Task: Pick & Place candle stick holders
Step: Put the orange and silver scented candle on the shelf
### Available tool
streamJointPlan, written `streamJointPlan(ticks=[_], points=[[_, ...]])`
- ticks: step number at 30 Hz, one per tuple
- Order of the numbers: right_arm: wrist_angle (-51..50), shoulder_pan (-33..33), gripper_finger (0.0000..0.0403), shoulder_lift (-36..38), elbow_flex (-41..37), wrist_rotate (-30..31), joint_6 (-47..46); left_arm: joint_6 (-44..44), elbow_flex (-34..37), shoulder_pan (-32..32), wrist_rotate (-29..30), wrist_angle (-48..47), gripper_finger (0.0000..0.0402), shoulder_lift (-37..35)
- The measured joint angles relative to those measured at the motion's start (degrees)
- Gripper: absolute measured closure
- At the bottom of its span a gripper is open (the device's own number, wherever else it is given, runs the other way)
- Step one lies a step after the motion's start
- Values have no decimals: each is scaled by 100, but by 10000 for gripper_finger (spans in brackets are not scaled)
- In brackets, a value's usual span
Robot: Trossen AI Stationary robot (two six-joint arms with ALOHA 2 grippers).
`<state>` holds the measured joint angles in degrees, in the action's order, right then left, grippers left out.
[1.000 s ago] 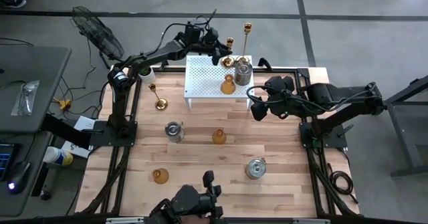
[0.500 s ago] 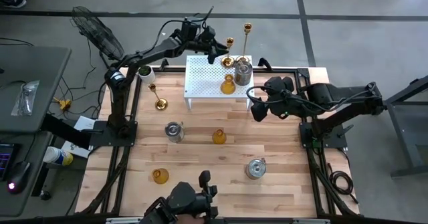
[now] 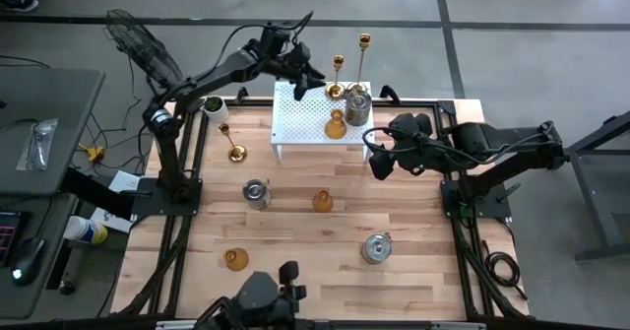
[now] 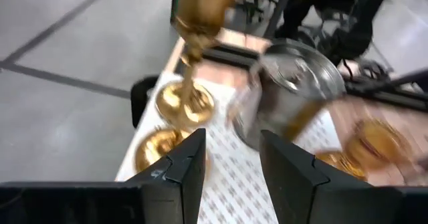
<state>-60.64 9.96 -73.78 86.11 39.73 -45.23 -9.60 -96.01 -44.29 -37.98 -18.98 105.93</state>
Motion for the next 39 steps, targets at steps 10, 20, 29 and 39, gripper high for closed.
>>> streamJointPlan(ticks=[10, 20, 29, 39], points=[[0, 1, 122, 0, 2, -220, 0, -701, 0, 7, 371, -1752, 265, -733], [-380, 88, 122, 0, 9, -223, 63, -585, 560, 7, 602, -2318, 265, -1567], [-555, 733, 122, 505, -504, 414, -24, 353, 1870, 426, 1414, -1860, 265, -2889], [816, 1343, 122, 1989, -2643, 313, -643, 1335, 2531, 1791, 3062, -1467, 265, -3918]])
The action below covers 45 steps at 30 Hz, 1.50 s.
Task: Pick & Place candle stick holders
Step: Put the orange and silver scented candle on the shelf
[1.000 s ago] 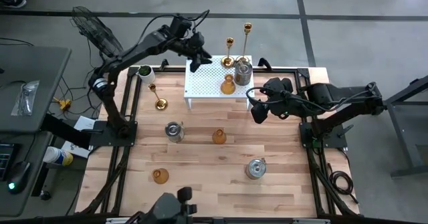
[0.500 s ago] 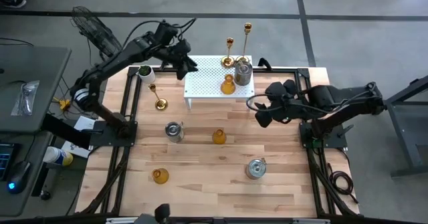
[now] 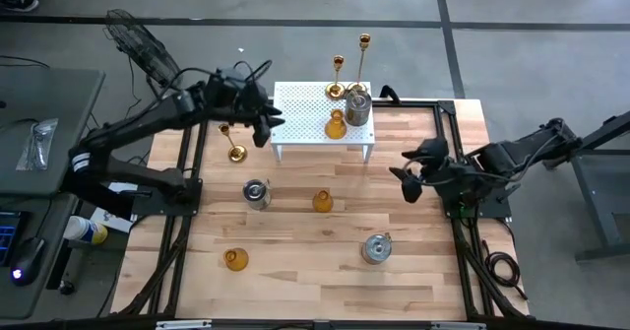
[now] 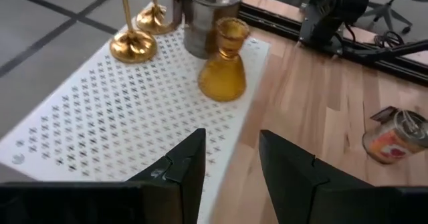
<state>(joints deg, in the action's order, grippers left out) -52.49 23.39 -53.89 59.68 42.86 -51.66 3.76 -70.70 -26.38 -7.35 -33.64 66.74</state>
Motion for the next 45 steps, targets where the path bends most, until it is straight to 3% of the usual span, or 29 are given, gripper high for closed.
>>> streamJointPlan(ticks=[11, 18, 28, 39, 45], points=[[83, 252, 122, 398, -787, -1103, 114, 746, 22, 1386, 1183, -126, 265, -28], [25, 269, 122, 398, -831, -2023, 198, 1082, 22, 1834, 1824, -124, 265, -26], [-3, 442, 122, 328, -831, -2272, 410, 1308, 22, 1866, 1746, -405, 265, -26], [107, 436, 122, -164, -831, -3575, 364, 1272, 22, 1853, 1728, -580, 265, -26], [348, 436, 122, -625, -831, -4221, 525, 1125, 22, 1853, 1411, -686, 265, -26]])
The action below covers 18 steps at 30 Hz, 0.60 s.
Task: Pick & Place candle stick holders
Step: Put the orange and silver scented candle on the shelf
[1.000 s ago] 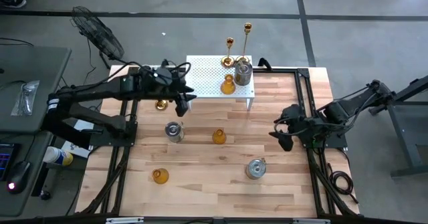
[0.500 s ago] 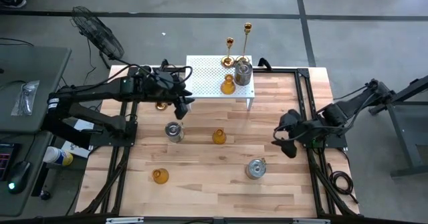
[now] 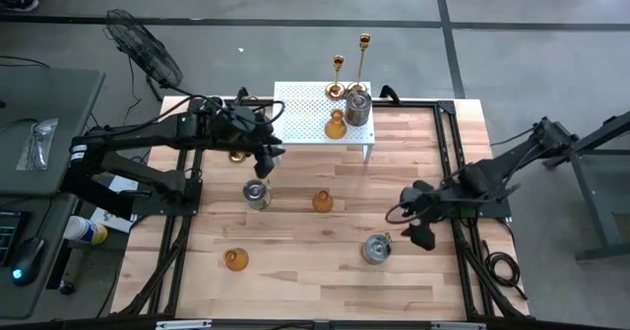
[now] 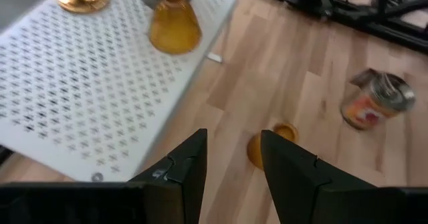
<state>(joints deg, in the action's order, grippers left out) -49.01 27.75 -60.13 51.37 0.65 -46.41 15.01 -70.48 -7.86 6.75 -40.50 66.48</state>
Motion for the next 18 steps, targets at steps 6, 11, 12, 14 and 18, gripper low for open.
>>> streamJointPlan(ticks=[6, 11, 12, 14, 18], points=[[141, 2, 122, -746, 161, -776, 158, -16, 0, 0, -178, -235, 265, 2], [-357, 0, 122, -1227, 599, -999, 351, -16, 0, 0, -178, -348, 265, 4], [-415, 0, 122, -1275, 656, -987, 405, -16, 0, 0, -178, -353, 265, 4], [-421, 0, 122, -1327, 724, -947, 494, -23, 0, 0, -171, -341, 265, 4], [-305, 0, 122, -1336, 732, -816, 616, -16, 0, 0, -171, -316, 265, 4]])
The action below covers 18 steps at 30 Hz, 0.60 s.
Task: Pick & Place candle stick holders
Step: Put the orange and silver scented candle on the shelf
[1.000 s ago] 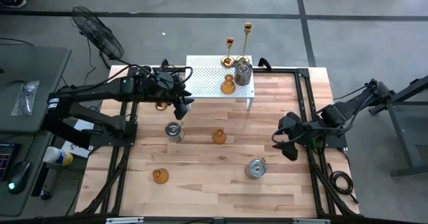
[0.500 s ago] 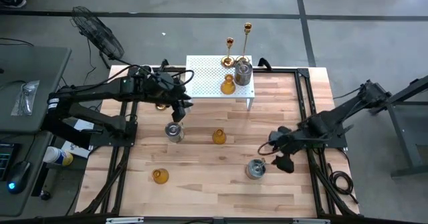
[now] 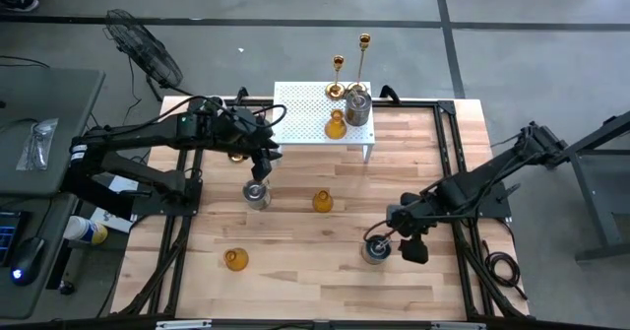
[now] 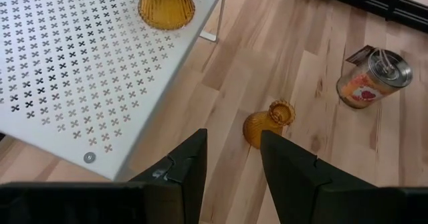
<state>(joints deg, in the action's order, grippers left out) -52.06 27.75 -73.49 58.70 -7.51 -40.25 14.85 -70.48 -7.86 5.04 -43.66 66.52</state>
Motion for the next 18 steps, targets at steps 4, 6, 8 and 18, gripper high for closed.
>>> streamJointPlan(ticks=[4, 6, 8, 18], points=[[3, 0, 122, 0, 0, 40, 90, 2, 0, 0, 2, 4, 265, 0], [19, 0, 122, 0, 0, 58, 113, 2, 0, 0, 2, 4, 265, 0], [39, 0, 122, 0, 0, 117, 215, 4, 0, 0, 2, 4, 265, 0], [566, 0, 122, -3, 0, 568, 1097, 2, -2, 0, 6, 6, 265, 0]])
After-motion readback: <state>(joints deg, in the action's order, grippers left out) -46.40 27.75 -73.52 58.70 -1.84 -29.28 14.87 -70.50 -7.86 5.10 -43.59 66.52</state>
